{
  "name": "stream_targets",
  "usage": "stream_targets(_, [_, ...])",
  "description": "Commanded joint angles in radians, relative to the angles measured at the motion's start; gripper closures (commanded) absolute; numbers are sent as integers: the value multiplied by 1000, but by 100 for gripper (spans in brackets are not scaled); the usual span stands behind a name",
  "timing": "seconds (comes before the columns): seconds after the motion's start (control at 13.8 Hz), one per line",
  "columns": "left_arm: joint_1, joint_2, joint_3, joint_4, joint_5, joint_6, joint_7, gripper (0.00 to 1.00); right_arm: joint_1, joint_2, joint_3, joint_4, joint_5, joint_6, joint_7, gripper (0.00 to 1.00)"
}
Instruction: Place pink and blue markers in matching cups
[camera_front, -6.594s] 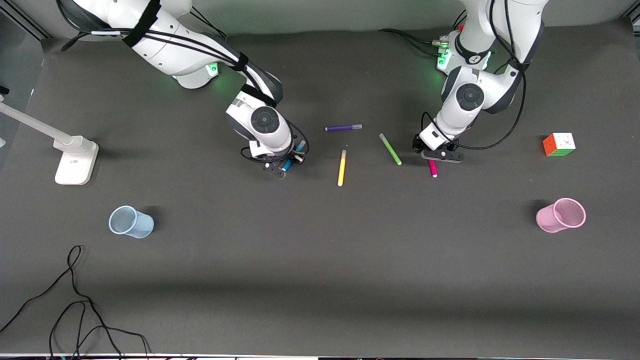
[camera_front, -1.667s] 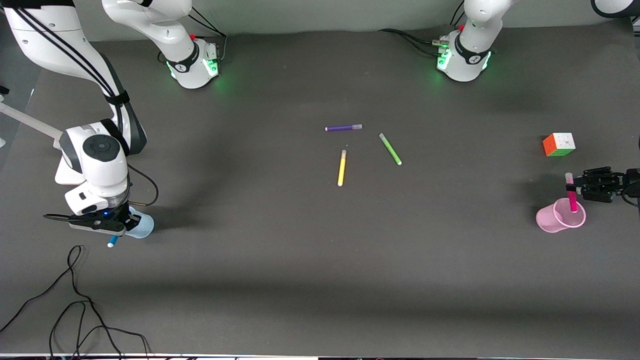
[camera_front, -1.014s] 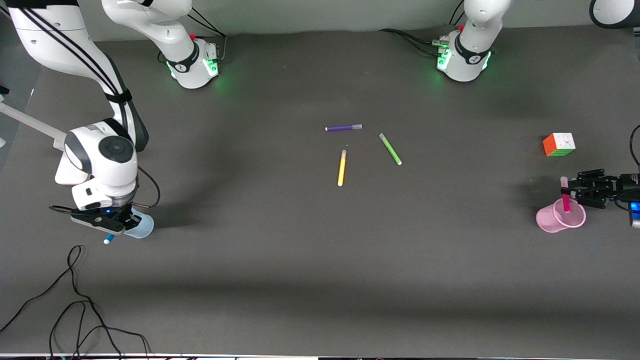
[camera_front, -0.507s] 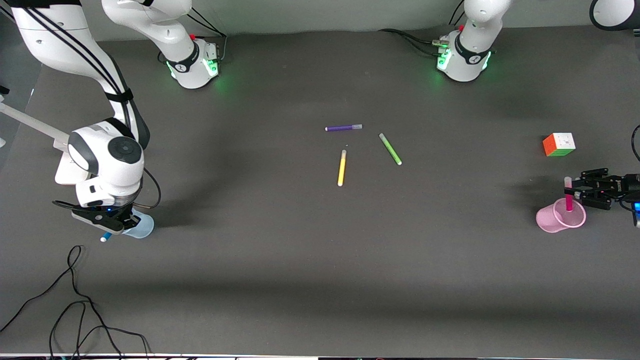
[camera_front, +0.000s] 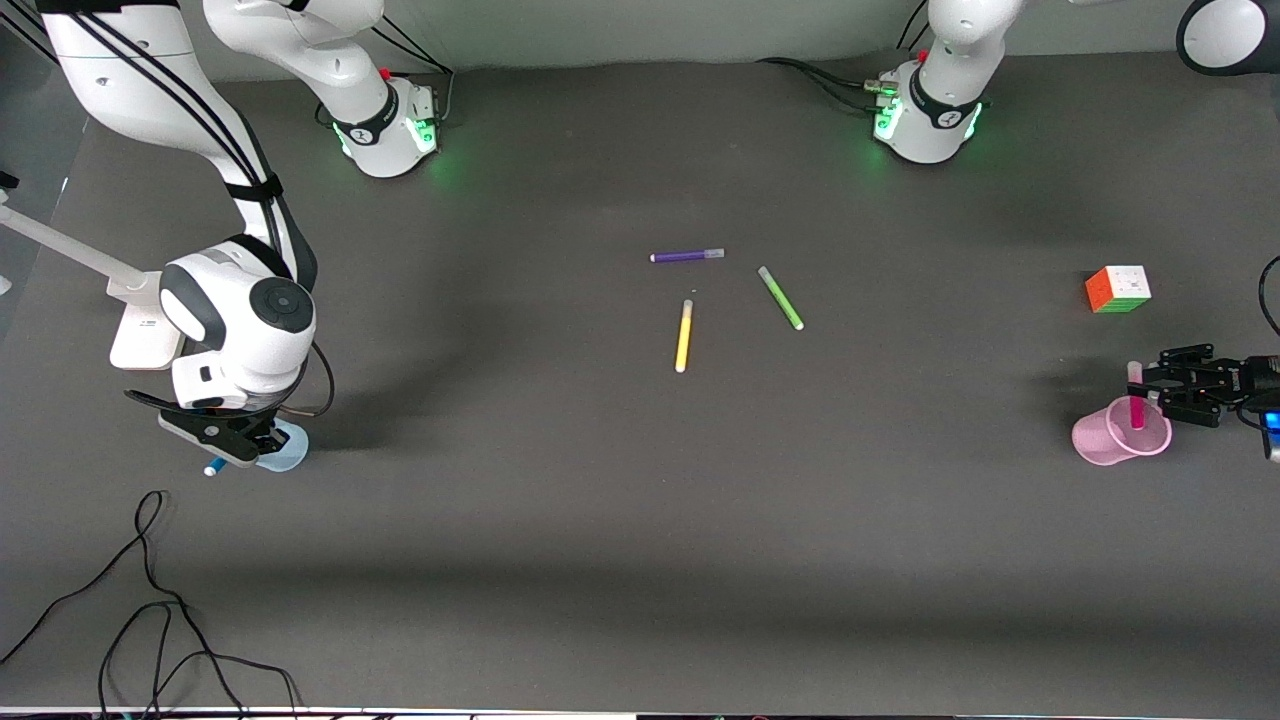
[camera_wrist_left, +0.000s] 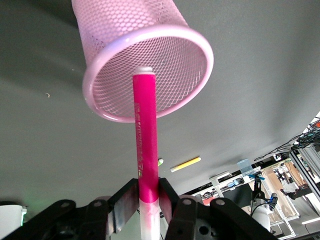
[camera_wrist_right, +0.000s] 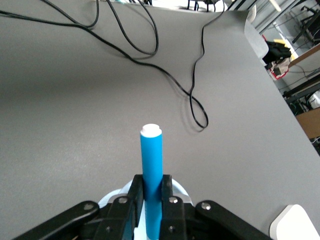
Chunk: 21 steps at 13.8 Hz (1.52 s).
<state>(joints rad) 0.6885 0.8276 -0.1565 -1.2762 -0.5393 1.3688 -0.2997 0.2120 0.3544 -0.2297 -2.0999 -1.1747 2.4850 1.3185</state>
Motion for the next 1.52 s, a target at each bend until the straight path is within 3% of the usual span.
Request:
stream_targets(0.0, [3,16,2,40,-16,-25,-3,60,9,24,-7,23,-136,-15,121,79])
stream_targets(0.14, [5,18,2,38,-16,-22,37,32,7,46,-7,26,-235,-17,220,79])
stream_targets(0.36, [5,13,2,46,-14,-25,50,31,6,41,-8,24,-253,-18,225,76])
stream_targets(0.43, [-3,2,2,72,-1,-36,48,31,4,38,-8,26,-253,-18,214,65])
stream_targets(0.51, [-15,-7,-1,105,43,-54,53,30,4,37,-8,26,-253,-18,193,19])
stream_targets(0.58, [-26,-16,-15,144,102,-80,59,30,3,32,-8,29,-252,-18,164,1])
stream_targets(0.8, [-41,-54,-40,170,128,-120,59,24,-22,0,-7,34,-214,-8,27,0])
stream_targets(0.87, [-65,-89,-38,169,137,-123,57,21,-45,-5,1,35,-141,8,-63,0])
stream_targets(1.16, [-162,-238,-35,161,186,-161,12,13,-51,-67,44,92,432,-26,-569,0])
stream_targets(1.3, [-222,-306,-35,161,206,-177,-4,4,-49,-104,68,147,605,-171,-714,0])
stream_targets(1.45, [-262,-358,-38,163,213,-178,-4,2,-51,-152,92,172,732,-241,-824,0])
